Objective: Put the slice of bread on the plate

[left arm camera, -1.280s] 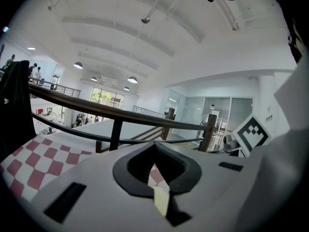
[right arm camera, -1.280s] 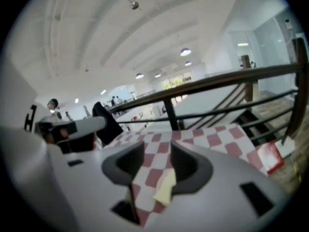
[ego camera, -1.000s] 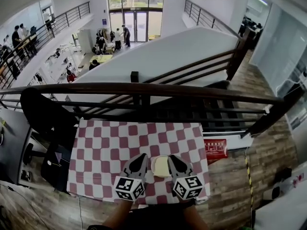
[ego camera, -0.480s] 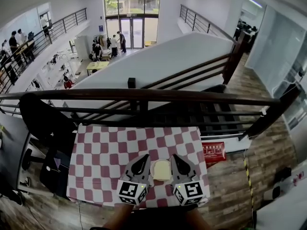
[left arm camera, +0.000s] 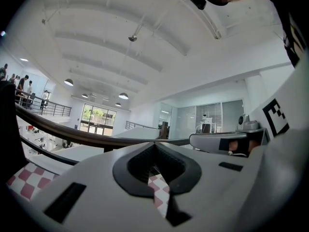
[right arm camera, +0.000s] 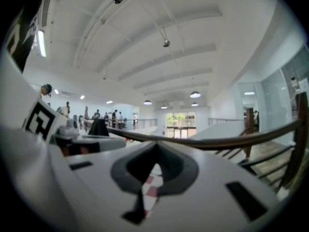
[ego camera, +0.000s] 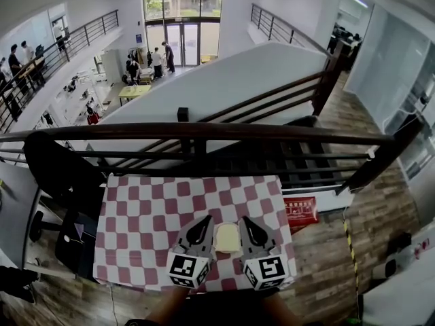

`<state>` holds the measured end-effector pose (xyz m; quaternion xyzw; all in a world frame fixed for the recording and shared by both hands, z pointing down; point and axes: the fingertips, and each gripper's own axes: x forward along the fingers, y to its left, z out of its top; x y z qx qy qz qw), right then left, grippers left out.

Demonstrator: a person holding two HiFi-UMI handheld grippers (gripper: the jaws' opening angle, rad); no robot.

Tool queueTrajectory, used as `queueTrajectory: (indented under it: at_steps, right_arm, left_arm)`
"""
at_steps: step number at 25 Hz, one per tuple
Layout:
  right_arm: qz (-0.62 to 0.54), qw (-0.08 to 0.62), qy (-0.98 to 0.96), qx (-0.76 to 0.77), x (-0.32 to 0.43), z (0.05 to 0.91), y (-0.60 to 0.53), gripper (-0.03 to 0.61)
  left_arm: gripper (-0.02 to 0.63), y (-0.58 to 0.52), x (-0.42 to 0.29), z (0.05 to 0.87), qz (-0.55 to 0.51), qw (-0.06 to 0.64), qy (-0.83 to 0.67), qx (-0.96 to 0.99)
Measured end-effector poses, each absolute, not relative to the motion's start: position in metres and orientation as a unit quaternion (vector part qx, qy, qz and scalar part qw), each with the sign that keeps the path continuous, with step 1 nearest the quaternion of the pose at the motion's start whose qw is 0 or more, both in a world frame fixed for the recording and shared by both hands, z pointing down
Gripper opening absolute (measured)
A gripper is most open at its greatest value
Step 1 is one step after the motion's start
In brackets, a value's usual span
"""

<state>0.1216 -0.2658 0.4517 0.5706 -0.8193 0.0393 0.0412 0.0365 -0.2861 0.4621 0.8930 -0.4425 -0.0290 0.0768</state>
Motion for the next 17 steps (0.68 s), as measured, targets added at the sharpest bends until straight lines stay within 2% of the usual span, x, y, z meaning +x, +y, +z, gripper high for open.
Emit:
queueTrajectory:
  at_steps: [17]
  right_arm:
    - [0.056,0.072,-0.831,0.549,0.111,0.479,-0.263,0.014]
  left_arm:
    - [0.018,-0.281,0.037,0.48,-0.011,0.088,-0.446,0.891]
